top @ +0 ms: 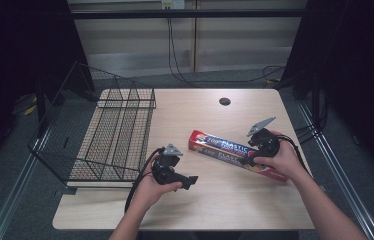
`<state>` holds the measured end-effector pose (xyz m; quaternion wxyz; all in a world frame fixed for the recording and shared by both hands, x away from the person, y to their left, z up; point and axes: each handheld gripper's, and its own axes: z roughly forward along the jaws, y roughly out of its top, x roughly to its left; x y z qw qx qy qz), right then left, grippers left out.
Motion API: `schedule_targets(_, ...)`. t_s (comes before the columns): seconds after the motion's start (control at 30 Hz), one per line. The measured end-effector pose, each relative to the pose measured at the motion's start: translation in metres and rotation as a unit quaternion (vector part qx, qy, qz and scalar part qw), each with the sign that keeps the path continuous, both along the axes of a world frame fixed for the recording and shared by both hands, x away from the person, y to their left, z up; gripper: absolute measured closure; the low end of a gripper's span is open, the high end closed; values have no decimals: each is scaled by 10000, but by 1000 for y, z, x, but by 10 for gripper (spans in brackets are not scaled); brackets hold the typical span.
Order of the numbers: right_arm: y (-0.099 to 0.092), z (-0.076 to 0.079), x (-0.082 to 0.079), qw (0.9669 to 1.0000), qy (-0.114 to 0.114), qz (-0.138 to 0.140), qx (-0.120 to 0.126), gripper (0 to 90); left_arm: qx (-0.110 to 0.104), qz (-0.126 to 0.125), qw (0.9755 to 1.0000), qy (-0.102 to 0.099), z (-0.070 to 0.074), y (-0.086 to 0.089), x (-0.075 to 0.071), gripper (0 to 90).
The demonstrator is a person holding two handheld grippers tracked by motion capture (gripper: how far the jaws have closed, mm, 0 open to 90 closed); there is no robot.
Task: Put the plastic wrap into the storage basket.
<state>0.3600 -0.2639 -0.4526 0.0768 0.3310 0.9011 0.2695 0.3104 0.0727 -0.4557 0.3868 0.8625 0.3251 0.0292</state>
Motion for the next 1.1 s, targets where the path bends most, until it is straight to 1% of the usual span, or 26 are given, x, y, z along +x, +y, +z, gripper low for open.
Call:
schedule_targets(0.03,0,0,0,10000,4,19,-15,135,-39,39,10000,30,0,-1,0,32)
schedule_targets(0.07,-1,0,0,10000,24,-6,-39,140,-8,39,10000,30,0,-1,0,32)
schedule_targets(0.1,-3,-1,1,10000,15,27,-28,139,5,-9,10000,74,0,-1,0,32)
schedule_targets(0.17,-5,-2,2,10000,33,4,-5,131,48,-32,10000,49,0,-1,0,33)
schedule_targets(0.23,-7,-4,1,10000,70,-21,-17,126,21,-15,10000,34,-1,-1,-1,32)
schedule_targets(0.27,-8,-5,1,9999,103,-61,24,127,21,-15,10000,34,-1,-1,-1,32)
schedule_targets(0.33,-10,-6,1,10000,79,-18,17,140,46,-29,10000,53,-1,-1,0,32)
schedule_targets(0.4,-10,-6,1,10000,88,-5,0,157,35,15,10000,38,-1,-2,0,32)
schedule_targets(0.43,-9,-6,1,9999,146,-5,-11,190,2,28,10000,87,-1,-1,0,32)
schedule_targets(0.47,-9,-7,2,9999,141,36,-27,222,-48,26,9999,108,-1,0,1,32)
schedule_targets(0.5,-8,-7,1,9999,125,62,-63,244,7,26,9999,131,0,1,1,32)
schedule_targets(0.53,-7,-9,2,9999,140,41,-89,245,7,26,9999,131,0,1,1,32)
schedule_targets(0.57,-7,-10,2,9998,154,53,-94,259,-46,57,9999,83,-1,0,0,32)
schedule_targets(0.63,-6,-13,3,9997,197,130,-115,306,10,41,10000,88,-2,0,1,32)
schedule_targets(0.67,-6,-13,3,9997,197,130,-115,306,10,41,10000,88,-2,0,1,32)
schedule_targets(0.73,-6,-15,3,9995,234,162,-141,354,-46,68,9999,88,-2,-2,-1,32)
schedule_targets(0.77,-4,-15,2,9995,195,188,-163,372,5,10,10000,74,-2,-2,0,33)
schedule_targets(0.83,-4,-13,1,9990,141,346,-237,411,19,44,9999,92,-2,-2,0,32)
schedule_targets(0.87,-4,-13,1,9990,141,346,-237,411,19,44,9999,92,-2,-2,0,32)
schedule_targets(0.9,-4,-11,0,9989,234,305,-252,436,-25,93,9999,57,-2,-2,0,32)
schedule_targets(0.97,-3,-10,-3,9983,55,433,-380,439,51,55,10000,38,-1,-1,1,32)
schedule_targets(1.0,-3,-10,-3,9983,55,433,-380,439,51,55,10000,38,-1,-1,1,32)
schedule_targets(1.03,-4,-9,-3,9983,54,448,-362,441,103,101,9999,-58,1,-4,0,33)
schedule_targets(1.07,-5,-8,-4,9983,53,451,-355,442,59,10,10000,-14,3,-4,1,34)
schedule_targets(1.1,-7,-6,-4,9982,105,497,-314,442,-4,-24,10000,-61,5,-6,1,36)
